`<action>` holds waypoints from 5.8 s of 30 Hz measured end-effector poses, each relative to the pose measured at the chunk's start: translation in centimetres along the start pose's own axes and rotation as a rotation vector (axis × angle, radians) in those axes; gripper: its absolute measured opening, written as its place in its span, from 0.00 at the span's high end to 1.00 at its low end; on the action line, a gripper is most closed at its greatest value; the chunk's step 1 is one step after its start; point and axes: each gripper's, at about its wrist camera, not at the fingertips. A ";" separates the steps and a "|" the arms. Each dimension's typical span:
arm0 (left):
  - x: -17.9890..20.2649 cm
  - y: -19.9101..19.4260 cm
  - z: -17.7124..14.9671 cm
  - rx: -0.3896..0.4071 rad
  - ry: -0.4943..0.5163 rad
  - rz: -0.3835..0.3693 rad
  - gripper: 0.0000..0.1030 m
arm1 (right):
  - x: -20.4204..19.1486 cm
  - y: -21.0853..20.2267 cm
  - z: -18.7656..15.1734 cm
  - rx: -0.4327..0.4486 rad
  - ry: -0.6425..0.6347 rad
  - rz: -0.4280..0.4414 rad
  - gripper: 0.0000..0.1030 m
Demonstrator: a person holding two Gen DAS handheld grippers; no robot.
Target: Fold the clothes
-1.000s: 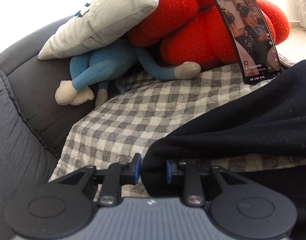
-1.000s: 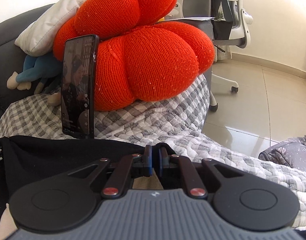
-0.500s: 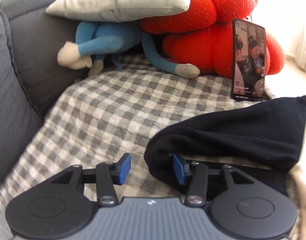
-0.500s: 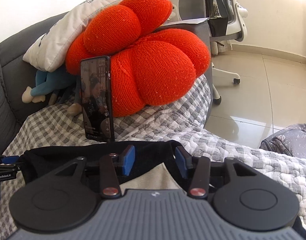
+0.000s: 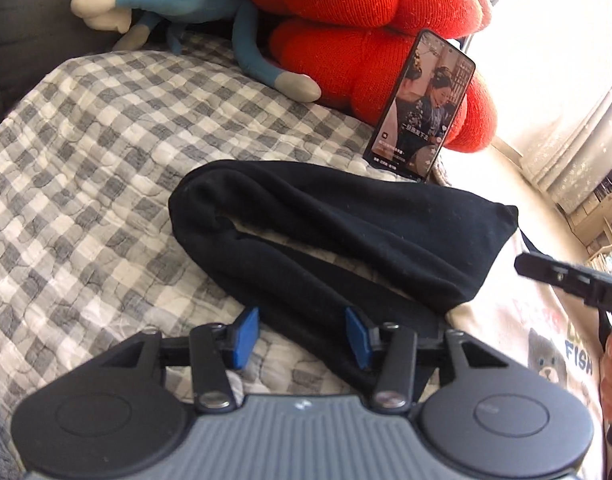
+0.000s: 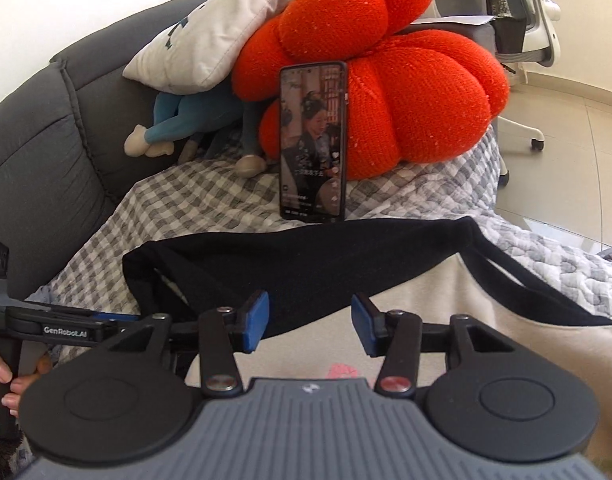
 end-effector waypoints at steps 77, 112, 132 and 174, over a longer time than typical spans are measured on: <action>-12.9 -4.3 8.3 0.172 0.424 0.624 0.94 | -9.0 7.2 -3.1 -0.032 -0.056 0.175 0.50; -19.9 -5.0 9.7 0.122 -0.060 0.387 0.58 | -15.3 12.8 -2.9 -0.271 -0.119 0.588 0.49; -20.2 -2.7 9.8 0.120 -0.187 0.390 0.92 | -16.7 13.1 -2.8 -0.015 -0.399 0.280 0.92; -20.9 -5.8 8.4 0.328 -0.060 0.250 0.95 | -15.2 8.7 -3.2 -0.011 -0.349 0.316 0.59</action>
Point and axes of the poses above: each gripper's, at about its wrist camera, not at the fingertips, and y roughly the way its jaws point, x to its right, z to its top, and after that the axes turned 14 degrees about x, right-handed
